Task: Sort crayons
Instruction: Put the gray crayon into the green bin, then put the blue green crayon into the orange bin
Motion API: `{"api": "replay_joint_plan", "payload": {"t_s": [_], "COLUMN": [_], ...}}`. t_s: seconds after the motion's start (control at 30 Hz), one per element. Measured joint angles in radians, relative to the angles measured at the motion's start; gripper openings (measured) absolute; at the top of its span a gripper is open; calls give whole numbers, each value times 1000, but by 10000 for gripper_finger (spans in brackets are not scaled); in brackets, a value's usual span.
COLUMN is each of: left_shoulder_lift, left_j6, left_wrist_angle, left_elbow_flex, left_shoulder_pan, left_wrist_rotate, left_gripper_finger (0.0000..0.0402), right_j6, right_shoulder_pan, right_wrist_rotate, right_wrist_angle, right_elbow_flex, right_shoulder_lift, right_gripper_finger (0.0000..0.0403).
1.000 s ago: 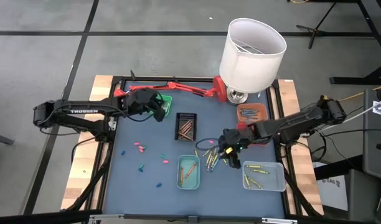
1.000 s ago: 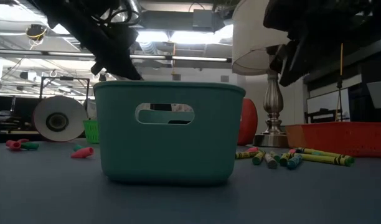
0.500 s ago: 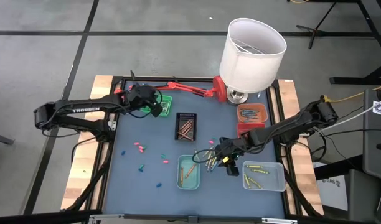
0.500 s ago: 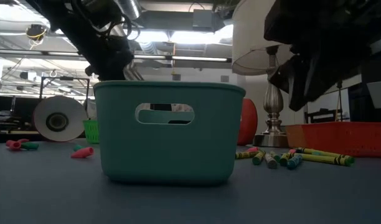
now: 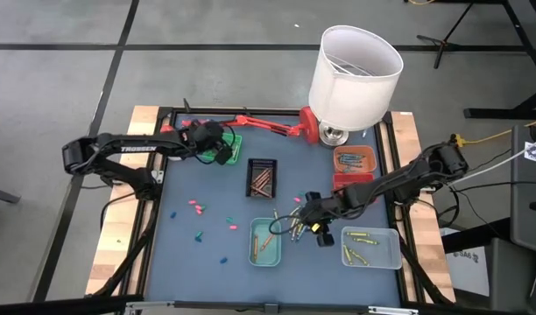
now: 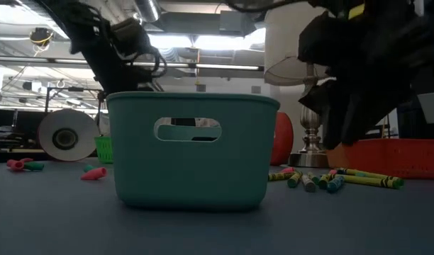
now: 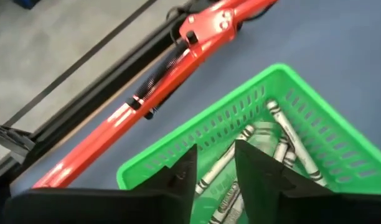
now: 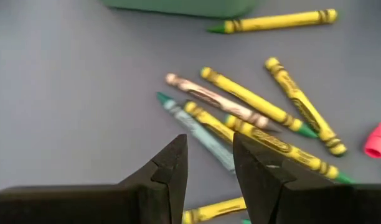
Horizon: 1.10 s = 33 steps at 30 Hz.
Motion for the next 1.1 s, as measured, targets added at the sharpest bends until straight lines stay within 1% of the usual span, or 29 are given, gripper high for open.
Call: {"api": "replay_joint_plan", "payload": {"t_s": [0.13, 0.27, 0.43, 0.63, 0.87, 0.97, 1.1], "left_shoulder_lift": [47, 81, 98, 97, 97, 97, 97], "left_j6": [-5, -6, -7, -7, -58, -60, -58], "left_wrist_angle": [5, 8, 8, 9, 9, 12, 59], "left_elbow_flex": [0, 0, 0, 0, 0, 0, 0], "left_shoulder_pan": [-2, -2, -2, -9, -18, -32, -68], "left_wrist_rotate": [2, 20, 56, 58, 64, 74, 77], "left_gripper_finger": [113, 121, 117, 108, 100, 96, 89], "right_j6": [-21, -44, -49, -51, -53, -69, -71], "right_shoulder_pan": [-2, -2, -2, -2, -2, -2, -2], "right_wrist_rotate": [27, 27, 27, 28, 27, 27, 27], "right_wrist_angle": [-4, -5, -5, 1, 0, -1, -3], "right_elbow_flex": [0, 0, 0, 4, 4, 3, 3], "right_shoulder_lift": [29, 61, 105, 142, 144, 145, 145], "right_gripper_finger": [127, 127, 127, 127, 126, 116, 80]}}
